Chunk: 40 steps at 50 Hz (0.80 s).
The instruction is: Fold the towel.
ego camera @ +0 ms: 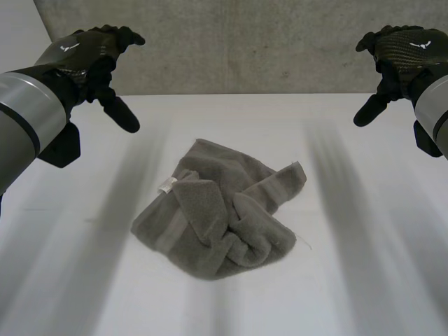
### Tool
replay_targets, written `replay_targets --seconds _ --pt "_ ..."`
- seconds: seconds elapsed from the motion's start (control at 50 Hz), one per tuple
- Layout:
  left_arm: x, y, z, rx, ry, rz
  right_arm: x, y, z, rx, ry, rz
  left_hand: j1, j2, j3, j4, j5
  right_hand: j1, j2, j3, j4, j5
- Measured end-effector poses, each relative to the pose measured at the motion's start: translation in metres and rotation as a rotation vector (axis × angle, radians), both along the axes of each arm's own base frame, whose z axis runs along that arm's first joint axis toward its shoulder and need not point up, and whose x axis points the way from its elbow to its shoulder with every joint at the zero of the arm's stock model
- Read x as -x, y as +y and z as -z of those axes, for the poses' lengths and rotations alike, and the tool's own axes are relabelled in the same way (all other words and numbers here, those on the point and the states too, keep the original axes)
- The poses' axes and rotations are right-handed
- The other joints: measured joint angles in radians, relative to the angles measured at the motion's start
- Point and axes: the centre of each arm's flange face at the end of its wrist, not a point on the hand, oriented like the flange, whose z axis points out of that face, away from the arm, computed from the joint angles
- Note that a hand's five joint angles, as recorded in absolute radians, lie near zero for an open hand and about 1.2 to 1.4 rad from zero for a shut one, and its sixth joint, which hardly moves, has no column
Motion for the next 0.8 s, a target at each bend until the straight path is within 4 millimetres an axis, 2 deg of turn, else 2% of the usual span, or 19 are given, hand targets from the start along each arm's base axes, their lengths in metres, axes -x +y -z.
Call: replay_targets --seconds 0.2,0.32,0.38,0.4,0.42,0.44,0.48,0.5,0.52,0.58,0.72,0.74,0.8 --pt "-0.014 -0.007 0.012 -0.033 -0.015 -0.041 -0.008 -0.003 0.011 -0.024 0.038 -0.050 0.000 -0.001 -0.005 -0.001 0.000 0.000 0.000 0.000 0.000 0.000" --pt "-0.014 -0.008 0.023 -0.037 -0.019 -0.042 -0.025 -0.007 0.040 -0.062 0.171 -0.182 -0.005 -0.002 -0.005 -0.001 0.000 0.000 0.000 0.000 0.000 0.000" --pt "-0.014 -0.011 0.031 -0.023 -0.017 -0.042 -0.038 -0.006 0.058 -0.083 0.229 -0.261 -0.005 -0.003 -0.005 -0.001 0.000 0.000 0.000 0.000 0.000 0.000" --pt "-0.013 -0.014 0.037 -0.014 -0.016 -0.043 -0.048 -0.004 0.069 -0.097 0.255 -0.311 -0.005 -0.003 -0.005 -0.002 0.000 0.000 0.000 0.000 0.000 0.000" --pt "-0.013 -0.014 0.037 -0.014 -0.016 -0.043 -0.048 -0.004 0.069 -0.097 0.255 -0.311 -0.005 -0.003 -0.005 -0.002 0.000 0.000 0.000 0.000 0.000 0.000" --pt "-0.012 -0.018 0.044 0.002 -0.012 -0.045 -0.060 -0.002 0.082 -0.113 0.278 -0.364 -0.005 -0.003 -0.005 -0.002 0.000 0.000 0.000 0.000 0.000 0.000" --pt "-0.010 -0.022 0.054 0.009 -0.011 -0.045 -0.069 -0.002 0.095 -0.131 0.293 -0.401 -0.005 0.000 -0.003 0.000 0.000 0.000 0.000 0.000 0.000 0.000" --pt "-0.010 -0.022 0.054 0.009 -0.011 -0.045 -0.069 -0.002 0.095 -0.131 0.293 -0.401 -0.005 0.000 -0.003 0.000 0.000 0.000 0.000 0.000 0.000 0.000" --pt "-0.008 -0.028 0.066 0.016 -0.012 -0.043 -0.079 -0.004 0.111 -0.151 0.306 -0.432 -0.002 0.010 0.004 0.007 0.000 0.000 0.000 0.000 0.000 0.000" --pt "-0.004 -0.037 0.086 0.007 -0.023 -0.038 -0.088 -0.009 0.131 -0.178 0.326 -0.455 0.027 0.035 0.031 0.033 0.003 0.000 0.000 0.000 0.000 0.000" --pt "0.010 -0.055 0.139 -0.069 -0.112 0.024 -0.098 -0.022 0.168 -0.189 0.410 -0.474 0.035 0.045 0.041 0.044 0.020 0.000 0.000 0.000 0.000 0.000" --pt "0.014 -0.058 0.153 -0.090 -0.145 0.053 -0.100 -0.026 0.178 -0.179 0.440 -0.476 0.037 0.046 0.041 0.046 0.020 0.000 0.000 0.000 0.000 0.000" --pt "0.020 -0.062 0.171 -0.111 -0.191 0.096 -0.102 -0.032 0.189 -0.152 0.476 -0.471 0.037 0.046 0.041 0.047 0.020 0.002 0.002 0.003 0.003 0.001"
